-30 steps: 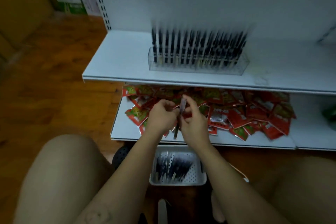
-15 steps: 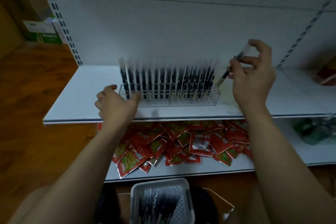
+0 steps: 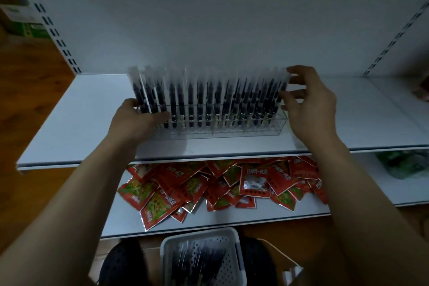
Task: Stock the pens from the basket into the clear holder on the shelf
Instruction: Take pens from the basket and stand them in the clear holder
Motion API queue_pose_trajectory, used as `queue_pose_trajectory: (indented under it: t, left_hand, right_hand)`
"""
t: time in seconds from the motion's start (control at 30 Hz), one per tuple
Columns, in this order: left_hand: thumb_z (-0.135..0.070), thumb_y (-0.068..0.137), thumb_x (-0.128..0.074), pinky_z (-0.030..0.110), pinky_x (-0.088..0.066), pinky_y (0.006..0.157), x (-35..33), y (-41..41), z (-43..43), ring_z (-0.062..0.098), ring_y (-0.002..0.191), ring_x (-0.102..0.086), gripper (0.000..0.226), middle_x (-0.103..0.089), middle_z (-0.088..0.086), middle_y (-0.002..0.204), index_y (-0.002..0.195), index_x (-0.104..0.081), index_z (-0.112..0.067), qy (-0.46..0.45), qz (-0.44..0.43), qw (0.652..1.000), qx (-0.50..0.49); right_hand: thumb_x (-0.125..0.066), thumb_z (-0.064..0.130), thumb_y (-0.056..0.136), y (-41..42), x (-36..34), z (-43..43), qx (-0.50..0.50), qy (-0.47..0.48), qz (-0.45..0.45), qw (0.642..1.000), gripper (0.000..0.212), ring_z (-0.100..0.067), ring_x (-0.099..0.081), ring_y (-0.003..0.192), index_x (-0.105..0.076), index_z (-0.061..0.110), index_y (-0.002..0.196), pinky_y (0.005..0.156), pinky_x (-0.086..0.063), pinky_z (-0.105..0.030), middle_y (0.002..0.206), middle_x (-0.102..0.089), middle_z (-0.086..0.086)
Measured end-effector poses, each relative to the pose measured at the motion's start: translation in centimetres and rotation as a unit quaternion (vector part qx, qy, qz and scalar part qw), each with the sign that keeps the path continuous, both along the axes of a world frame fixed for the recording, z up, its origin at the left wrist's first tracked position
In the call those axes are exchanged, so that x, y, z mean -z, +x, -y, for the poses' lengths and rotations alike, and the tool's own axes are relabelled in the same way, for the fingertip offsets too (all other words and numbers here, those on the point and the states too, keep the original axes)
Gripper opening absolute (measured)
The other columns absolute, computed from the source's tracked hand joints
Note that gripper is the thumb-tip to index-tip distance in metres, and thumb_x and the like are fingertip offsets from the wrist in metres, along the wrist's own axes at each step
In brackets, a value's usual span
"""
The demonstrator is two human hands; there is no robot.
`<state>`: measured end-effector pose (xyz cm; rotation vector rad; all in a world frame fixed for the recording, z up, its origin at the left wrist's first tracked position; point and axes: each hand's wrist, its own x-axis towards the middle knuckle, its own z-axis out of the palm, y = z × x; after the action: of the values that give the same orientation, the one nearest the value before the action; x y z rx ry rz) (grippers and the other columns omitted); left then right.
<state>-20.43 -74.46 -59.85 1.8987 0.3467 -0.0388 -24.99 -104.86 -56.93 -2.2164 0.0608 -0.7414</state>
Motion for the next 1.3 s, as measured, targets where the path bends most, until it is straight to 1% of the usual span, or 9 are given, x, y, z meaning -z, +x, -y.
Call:
queue_pose_trajectory:
  t: [0.1,0.27,0.37,0.53,0.7,0.87,0.97,1.1,1.3]
  left_hand:
    - [-0.028,0.074,-0.081,0.034,-0.048,0.077,0.1,0.0,-0.1,0.025,0.1,-0.063,0.059,-0.065,0.006,0.115,0.126,-0.055,-0.014,0.003,0.005,1.0,0.004]
    - [-0.03,0.073,-0.083,0.031,-0.048,0.074,-0.5,-0.9,0.0,0.026,0.103,-0.061,0.07,-0.059,0.008,0.125,0.132,-0.048,-0.013,0.007,0.021,1.0,-0.01]
    - [-0.038,0.073,-0.082,0.037,-0.046,0.091,-1.0,-2.3,0.2,0.029,0.12,-0.051,0.083,-0.044,0.009,0.142,0.14,-0.039,-0.015,0.04,0.033,0.998,-0.03]
    - [-0.044,0.07,-0.082,0.049,-0.045,0.099,-0.7,-6.3,-0.3,0.03,0.127,-0.044,0.086,-0.041,0.008,0.142,0.139,-0.037,-0.018,0.074,0.048,0.994,-0.064]
    - [-0.038,0.074,-0.081,0.04,-0.049,0.086,0.1,-11.2,-1.4,0.026,0.114,-0.054,0.068,-0.054,0.006,0.129,0.128,-0.046,-0.017,0.021,0.042,0.988,-0.146]
    - [-0.029,0.072,-0.083,0.04,-0.053,0.082,3.6,-14.6,0.2,0.021,0.088,-0.063,0.04,-0.064,-0.001,0.091,0.098,-0.055,-0.017,0.045,0.006,0.998,-0.041]
    - [-0.033,0.073,-0.08,0.035,-0.05,0.081,7.3,-16.1,0.3,0.021,0.091,-0.062,0.036,-0.065,-0.001,0.094,0.098,-0.059,-0.017,0.113,-0.07,0.991,0.022]
    - [-0.025,0.075,-0.08,0.029,-0.045,0.07,13.1,-19.3,-0.3,0.024,0.085,-0.061,0.03,-0.067,0.009,0.096,0.094,-0.061,-0.011,0.086,-0.191,0.978,0.012]
    - [-0.023,0.076,-0.079,0.028,-0.048,0.08,19.1,-21.3,-0.7,0.024,0.094,-0.063,0.039,-0.067,0.014,0.11,0.108,-0.066,-0.004,0.091,-0.286,0.953,0.028]
  right_hand:
    - [-0.056,0.004,0.093,-0.4,0.0,0.3,-0.001,-0.059,-0.006,0.998,0.043,-0.011,-0.061,0.088,-0.051,0.023,0.131,0.079,-0.05,-0.018,0.12,-0.06,-0.002]
    - [-0.051,0.001,0.093,-2.0,0.3,0.2,-0.005,-0.098,-0.023,0.995,0.067,-0.014,-0.059,0.097,-0.032,0.036,0.147,0.082,-0.051,-0.032,0.125,-0.053,-0.004]
    - [-0.054,0.001,0.092,-3.4,0.2,-0.4,0.005,-0.084,-0.02,0.996,0.072,-0.014,-0.057,0.097,-0.028,0.036,0.149,0.081,-0.052,-0.032,0.122,-0.05,-0.002]
    - [-0.058,0.007,0.09,-6.5,0.5,-3.4,0.027,-0.064,-0.038,0.997,0.05,-0.012,-0.056,0.086,-0.048,0.022,0.137,0.077,-0.05,-0.03,0.111,-0.049,0.003]
    - [-0.053,0.014,0.094,-9.4,2.4,-7.4,-0.056,-0.085,-0.142,0.985,0.025,-0.01,-0.054,0.07,-0.064,0.023,0.114,0.066,-0.044,-0.025,0.098,-0.06,0.003]
    - [-0.05,0.012,0.09,-11.2,6.1,-10.8,-0.147,-0.156,-0.259,0.942,0.03,-0.014,-0.051,0.072,-0.067,0.027,0.109,0.066,-0.038,-0.024,0.094,-0.057,0.004]
    - [-0.051,0.009,0.09,-12.4,9.7,-11.9,-0.181,-0.142,-0.343,0.911,0.03,-0.015,-0.055,0.065,-0.069,0.026,0.107,0.061,-0.046,-0.028,0.094,-0.063,0.001]
    - [-0.053,0.006,0.09,-14.3,15.1,-12.7,-0.197,-0.079,-0.454,0.865,0.03,-0.018,-0.055,0.06,-0.067,0.023,0.11,0.057,-0.044,-0.028,0.089,-0.064,-0.004]
    - [-0.052,0.001,0.092,-17.4,23.1,-13.1,-0.215,-0.029,-0.577,0.787,0.021,-0.021,-0.051,0.07,-0.066,0.015,0.101,0.065,-0.045,-0.032,0.08,-0.055,0.002]
